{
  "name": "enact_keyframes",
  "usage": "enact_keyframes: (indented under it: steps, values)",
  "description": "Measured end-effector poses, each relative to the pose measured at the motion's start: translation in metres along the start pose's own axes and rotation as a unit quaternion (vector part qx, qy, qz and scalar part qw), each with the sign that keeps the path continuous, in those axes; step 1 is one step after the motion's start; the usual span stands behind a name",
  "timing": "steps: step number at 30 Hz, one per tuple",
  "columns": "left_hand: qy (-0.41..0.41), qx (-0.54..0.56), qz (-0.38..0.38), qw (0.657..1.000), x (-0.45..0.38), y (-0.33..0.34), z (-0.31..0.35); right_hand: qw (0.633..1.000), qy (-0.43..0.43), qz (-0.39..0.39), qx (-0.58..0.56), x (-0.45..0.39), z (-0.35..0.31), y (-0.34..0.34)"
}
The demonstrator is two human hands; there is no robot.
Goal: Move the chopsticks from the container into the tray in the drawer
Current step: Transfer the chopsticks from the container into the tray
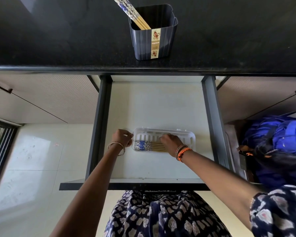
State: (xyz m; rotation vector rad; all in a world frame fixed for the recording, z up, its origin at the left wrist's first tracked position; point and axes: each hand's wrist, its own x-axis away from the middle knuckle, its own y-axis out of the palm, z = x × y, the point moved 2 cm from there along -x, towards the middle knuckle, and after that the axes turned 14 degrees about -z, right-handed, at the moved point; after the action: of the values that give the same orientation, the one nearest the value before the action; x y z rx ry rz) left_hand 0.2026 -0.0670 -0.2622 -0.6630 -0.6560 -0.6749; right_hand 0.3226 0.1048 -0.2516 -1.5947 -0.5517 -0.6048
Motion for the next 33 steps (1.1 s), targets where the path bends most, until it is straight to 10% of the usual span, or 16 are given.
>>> enact_keyframes:
  steps: [5, 13, 22, 33]
  values:
    - [0.151, -0.005, 0.090, 0.984, 0.013, -0.030, 0.055, 0.974, -0.039, 0.191, -0.112, 0.014, 0.001, -0.078]
    - [0.440, -0.093, 0.260, 0.855, 0.040, -0.099, 0.238, 0.784, -0.097, 0.544, -0.284, 0.017, 0.045, -0.304]
    - [0.411, -0.215, 0.277, 0.842, 0.011, -0.108, 0.285, 0.922, 0.014, 0.246, -0.299, -0.085, 0.088, -0.386]
    - [0.388, -0.186, 0.280, 0.858, 0.009, -0.105, 0.286, 0.931, -0.033, 0.170, -0.323, -0.105, 0.101, -0.385]
